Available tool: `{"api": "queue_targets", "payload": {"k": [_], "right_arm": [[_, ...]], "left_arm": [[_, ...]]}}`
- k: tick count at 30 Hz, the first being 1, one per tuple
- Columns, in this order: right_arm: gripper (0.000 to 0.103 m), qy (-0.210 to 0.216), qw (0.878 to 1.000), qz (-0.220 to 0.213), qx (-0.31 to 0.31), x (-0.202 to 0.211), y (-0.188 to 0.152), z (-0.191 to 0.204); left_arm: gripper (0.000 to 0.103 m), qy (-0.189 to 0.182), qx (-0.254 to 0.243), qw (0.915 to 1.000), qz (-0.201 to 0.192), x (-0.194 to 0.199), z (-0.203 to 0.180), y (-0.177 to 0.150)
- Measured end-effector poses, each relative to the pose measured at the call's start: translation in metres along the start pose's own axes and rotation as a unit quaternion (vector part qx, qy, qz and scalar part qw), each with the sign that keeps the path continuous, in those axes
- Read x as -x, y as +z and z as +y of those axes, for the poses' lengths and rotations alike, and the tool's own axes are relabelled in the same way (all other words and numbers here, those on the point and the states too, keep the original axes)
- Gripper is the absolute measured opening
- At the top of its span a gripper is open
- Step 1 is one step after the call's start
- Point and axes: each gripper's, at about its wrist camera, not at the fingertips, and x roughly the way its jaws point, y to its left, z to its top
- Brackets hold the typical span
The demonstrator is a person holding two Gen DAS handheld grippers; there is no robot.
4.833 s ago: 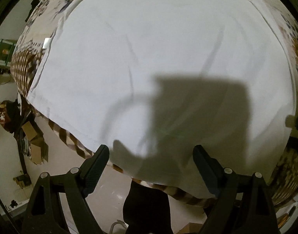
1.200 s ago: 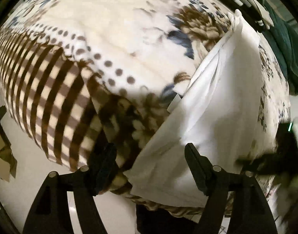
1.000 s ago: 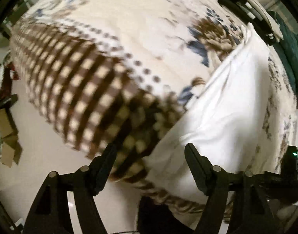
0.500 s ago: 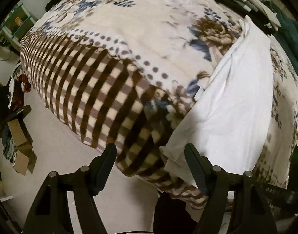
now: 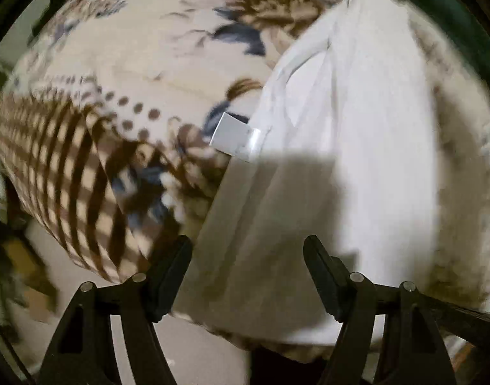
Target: Fold small clothes
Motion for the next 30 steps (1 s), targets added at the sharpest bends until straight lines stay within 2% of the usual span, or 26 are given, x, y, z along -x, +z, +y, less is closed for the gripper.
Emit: {"api": "queue_targets", "payload": {"k": [4,8,11,13,14,16,17,18,20,21,22,23,25,28,30], "right_arm": [[0.001,0.002,1.0,0.001,-0.002,-0.003,0.0,-0.002],[0.002,0.003,1.0,0.004,-0.001,-0.007,0.0,0.0],[0.004,0.023,0.999,0.023,-0.011,-0.009,0.003,0.0],[0.005,0.047,0.998,0.036,-0.029,-0.008,0.007,-0.004],[0.009,0.066,0.996,0.04,-0.04,-0.006,0.008,-0.008],[0.021,0.088,0.994,0.031,-0.052,0.0,0.009,-0.016],[0.034,0.1,0.993,0.027,-0.054,0.002,0.01,-0.019],[0.039,0.106,0.993,0.027,-0.053,0.002,0.012,-0.02],[0.04,0.113,0.991,0.03,-0.057,0.001,0.014,-0.024],[0.04,0.115,0.991,0.032,-0.059,0.0,0.016,-0.025],[0.04,0.114,0.991,0.034,-0.062,-0.001,0.017,-0.027],[0.04,0.115,0.991,0.032,-0.064,0.0,0.015,-0.027],[0.04,0.12,0.99,0.028,-0.064,0.002,0.015,-0.029],[0.04,0.141,0.987,0.026,-0.069,-0.002,0.012,-0.031],[0.04,0.153,0.985,0.03,-0.072,-0.006,0.009,-0.029]], "left_arm": [[0.07,0.078,0.015,0.9968,-0.001,-0.008,0.024,0.01],[0.07,0.102,0.052,0.9934,-0.002,0.004,0.065,0.016],[0.07,0.089,0.044,0.995,-0.012,0.018,0.064,0.02],[0.07,0.065,0.035,0.9972,-0.016,0.023,0.053,0.022],[0.07,0.044,0.025,0.9985,-0.022,0.027,0.039,0.024],[0.07,0.029,-0.002,0.9994,-0.018,0.024,0.018,0.028],[0.07,0.032,-0.011,0.9994,-0.01,0.017,0.01,0.031],[0.07,0.04,-0.014,0.9991,0.001,0.009,0.007,0.032],[0.073,0.067,-0.004,0.9975,0.023,-0.013,0.016,0.034],[0.073,0.071,0.01,0.997,0.03,-0.02,0.027,0.034],[0.073,0.057,0.035,0.9972,0.034,-0.023,0.043,0.034],[0.072,0.055,0.05,0.9967,0.032,-0.021,0.051,0.033],[0.072,0.074,0.071,0.9945,0.019,-0.007,0.074,0.033],[0.071,0.028,0.096,0.9948,0.016,0.008,0.092,0.028],[0.071,-0.014,0.09,0.9956,0.023,0.009,0.088,0.024]]}}
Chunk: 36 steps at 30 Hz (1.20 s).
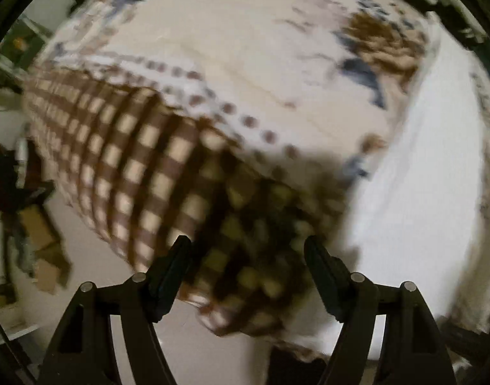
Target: Fold small clothes
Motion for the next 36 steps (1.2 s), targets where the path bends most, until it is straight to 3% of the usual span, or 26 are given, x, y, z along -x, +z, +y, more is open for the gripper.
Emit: {"api": "queue_targets", "payload": {"k": [3,4,5,6,9,11,15,18,19,20,21,27,32,36], "right_arm": [[0.04,0.021,1.0,0.01,-0.011,-0.007,-0.005,0.001],[0.04,0.028,0.999,0.012,-0.013,-0.009,-0.007,0.002],[0.04,0.03,0.999,0.014,-0.012,-0.01,-0.009,0.001],[0.04,0.033,0.999,0.012,-0.014,-0.008,-0.01,0.002],[0.04,0.062,0.997,-0.012,-0.032,0.006,-0.008,0.0],[0.04,0.079,0.995,-0.039,-0.047,0.018,0.003,-0.006],[0.04,0.105,0.987,-0.093,-0.076,0.032,0.058,-0.005],[0.038,0.125,0.986,-0.087,-0.071,0.018,0.109,0.01],[0.028,0.128,0.986,-0.081,-0.064,0.014,0.118,0.013],[0.004,0.119,0.988,-0.079,-0.053,0.009,0.128,0.02],[0.003,0.089,0.992,-0.082,-0.043,0.007,0.136,0.026],[0.001,0.022,0.992,-0.112,-0.044,0.032,0.139,0.028],[0.002,0.028,0.994,-0.095,-0.045,0.042,0.141,0.022],[0.005,0.025,0.995,-0.091,-0.032,0.057,0.154,0.041]], "left_arm": [[0.07,-0.05,-0.025,0.9977,0.037,-0.013,-0.018,-0.015],[0.064,-0.051,-0.039,0.997,0.042,-0.018,-0.026,-0.022],[0.05,-0.048,-0.056,0.9965,0.038,-0.02,-0.034,-0.029],[0.024,-0.043,-0.071,0.9961,0.032,-0.022,-0.036,-0.033],[0.014,-0.039,-0.078,0.9961,0.007,-0.017,-0.037,-0.044],[0.013,-0.053,-0.07,0.9961,0.003,-0.013,-0.037,-0.06],[0.013,-0.053,-0.082,0.9953,0.003,-0.011,-0.033,-0.062],[0.013,-0.055,-0.085,0.9948,0.004,-0.011,-0.027,-0.057],[0.013,-0.056,-0.086,0.9947,0.004,-0.01,-0.029,-0.061],[0.013,-0.056,-0.088,0.9946,0.004,-0.009,-0.031,-0.062],[0.013,-0.058,-0.089,0.9944,0.005,-0.01,-0.032,-0.063],[0.013,-0.069,-0.088,0.9936,0.01,-0.017,-0.025,-0.058],[0.013,-0.081,-0.075,0.9937,0.019,-0.019,-0.014,-0.053],[0.016,-0.079,-0.058,0.9949,0.022,0.007,-0.012,-0.043]]}}
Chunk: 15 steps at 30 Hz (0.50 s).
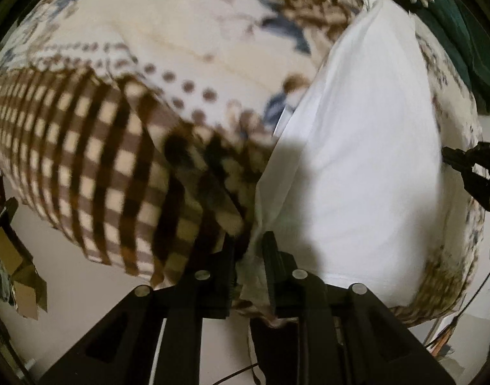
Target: Fold small clothes
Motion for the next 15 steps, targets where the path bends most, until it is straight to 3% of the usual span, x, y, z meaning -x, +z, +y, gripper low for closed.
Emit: {"api": "queue_targets", "payload": {"k": [2,3,4,5,6,10,11,12,15], "right_arm": [[0.009,0.002,1.0,-0.02,0.008,0.013,0.013,0.012],[0.021,0.01,0.999,-0.028,0.013,0.018,0.023,0.018],[0.028,0.015,0.999,-0.034,0.017,0.02,0.037,0.026],[0.044,0.016,0.999,-0.037,0.021,0.022,0.048,0.03],[0.051,0.016,0.999,-0.041,0.027,0.018,0.069,0.039],[0.05,0.021,0.999,-0.034,0.031,-0.01,0.125,0.051],[0.04,0.02,0.999,-0.031,0.034,-0.018,0.137,0.054],[0.003,0.013,0.999,-0.034,0.034,-0.025,0.147,0.057],[0.001,-0.044,0.995,-0.083,0.035,-0.016,0.165,0.063]], "left_arm": [[0.022,-0.005,0.006,0.9998,-0.016,0.019,-0.001,0.012],[0.038,0.0,0.004,0.9996,-0.028,0.028,-0.002,0.021],[0.068,0.002,0.001,0.9992,-0.04,0.035,-0.004,0.033],[0.08,-0.002,-0.003,0.9985,-0.054,0.04,-0.006,0.048],[0.085,-0.009,-0.006,0.9974,-0.072,0.042,-0.008,0.067],[0.085,-0.023,-0.028,0.9947,-0.096,0.025,-0.026,0.156],[0.085,-0.029,-0.034,0.9939,-0.101,0.02,-0.033,0.174],[0.085,-0.041,-0.044,0.9922,-0.11,0.015,-0.042,0.198],[0.085,-0.07,-0.07,0.9883,-0.116,-0.002,-0.075,0.261]]}}
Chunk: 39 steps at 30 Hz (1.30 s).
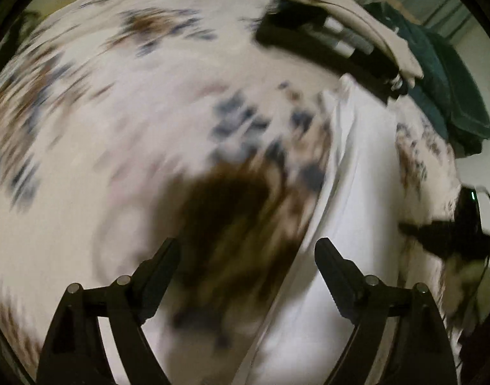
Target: Fold small clothes
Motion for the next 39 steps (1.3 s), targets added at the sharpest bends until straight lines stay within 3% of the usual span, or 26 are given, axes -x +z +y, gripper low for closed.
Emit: {"api": "queue_targets", "payload": {"k": [2,5,6,8,11,12,13,14,15,19,22,23,24,25,26,28,29,32,34,35,36,37,39], "right_arm": [[0.001,-0.019,0.999,-0.03,-0.011,0.016,0.011,-0.005],[0.007,0.041,0.998,-0.013,-0.051,0.027,0.031,-0.009],[0.024,0.054,0.997,-0.008,-0.053,0.028,0.041,-0.006],[0.057,0.037,0.998,-0.018,-0.041,0.027,0.062,0.007],[0.058,0.037,0.998,-0.03,-0.031,0.022,0.087,0.022],[0.058,0.041,0.998,-0.029,-0.031,0.016,0.099,0.029],[0.058,0.044,0.998,-0.029,-0.03,0.014,0.105,0.033],[0.058,0.047,0.998,-0.028,-0.029,0.009,0.111,0.038],[0.058,0.047,0.998,-0.026,-0.024,0.003,0.12,0.045],[0.058,0.028,0.999,-0.022,0.003,-0.016,0.138,0.069],[0.059,0.032,0.999,-0.014,0.027,-0.029,0.154,0.081],[0.067,0.034,0.999,-0.01,0.035,-0.035,0.16,0.084],[0.074,0.042,0.998,-0.009,0.041,-0.042,0.168,0.087],[0.077,0.052,0.998,-0.004,0.043,-0.047,0.173,0.088],[0.078,0.06,0.997,-0.001,0.043,-0.051,0.177,0.088],[0.078,0.078,0.996,0.006,0.039,-0.062,0.191,0.089],[0.078,0.089,0.995,0.009,0.037,-0.065,0.196,0.088],[0.078,0.115,0.993,0.014,0.021,-0.07,0.209,0.086],[0.075,0.131,0.991,0.015,0.014,-0.072,0.214,0.087],[0.061,0.133,0.991,0.016,0.017,-0.073,0.215,0.089],[0.032,0.131,0.991,0.017,0.03,-0.073,0.216,0.094],[0.02,0.128,0.991,0.022,0.039,-0.074,0.214,0.097],[0.011,0.119,0.991,0.027,0.059,-0.073,0.209,0.105]], "left_arm": [[0.085,-0.027,-0.012,0.9996,0.0,-0.025,-0.017,0.036],[0.085,-0.064,-0.023,0.9977,0.001,-0.049,-0.044,0.078],[0.085,-0.073,-0.029,0.9969,0.006,-0.057,-0.053,0.089],[0.085,-0.092,-0.034,0.9951,0.018,-0.08,-0.07,0.115],[0.084,-0.123,-0.027,0.9918,0.019,-0.102,-0.085,0.139],[0.067,-0.133,-0.029,0.9906,0.015,-0.106,-0.089,0.143],[0.029,-0.133,-0.034,0.9904,0.013,-0.11,-0.092,0.146],[0.01,-0.118,-0.047,0.9916,0.022,-0.12,-0.097,0.151],[0.006,-0.113,-0.052,0.9919,0.024,-0.124,-0.097,0.154],[0.005,-0.125,-0.038,0.9915,-0.004,-0.119,-0.071,0.157],[0.008,-0.161,-0.006,0.9867,0.025,-0.128,-0.052,0.167],[0.011,-0.175,0.01,0.9838,0.037,-0.13,-0.045,0.171],[0.029,-0.181,0.017,0.9825,0.041,-0.13,-0.042,0.173],[0.058,-0.198,0.023,0.979,0.044,-0.131,-0.038,0.175],[0.07,-0.218,0.03,0.9745,0.044,-0.132,-0.034,0.176],[0.073,-0.259,0.046,0.9632,0.055,-0.142,-0.03,0.177],[0.073,-0.263,0.048,0.9617,0.06,-0.148,-0.029,0.18],[0.073,-0.269,0.049,0.9603,0.054,-0.159,-0.03,0.185],[0.064,-0.262,0.027,0.9638,0.043,-0.156,-0.037,0.187],[0.05,-0.253,0.006,0.9667,0.038,-0.154,-0.044,0.187],[0.011,-0.249,-0.008,0.9677,0.042,-0.154,-0.049,0.188],[0.007,-0.246,-0.018,0.9678,0.05,-0.157,-0.051,0.189],[0.007,-0.232,-0.036,0.9712,0.039,-0.15,-0.057,0.187]]}}
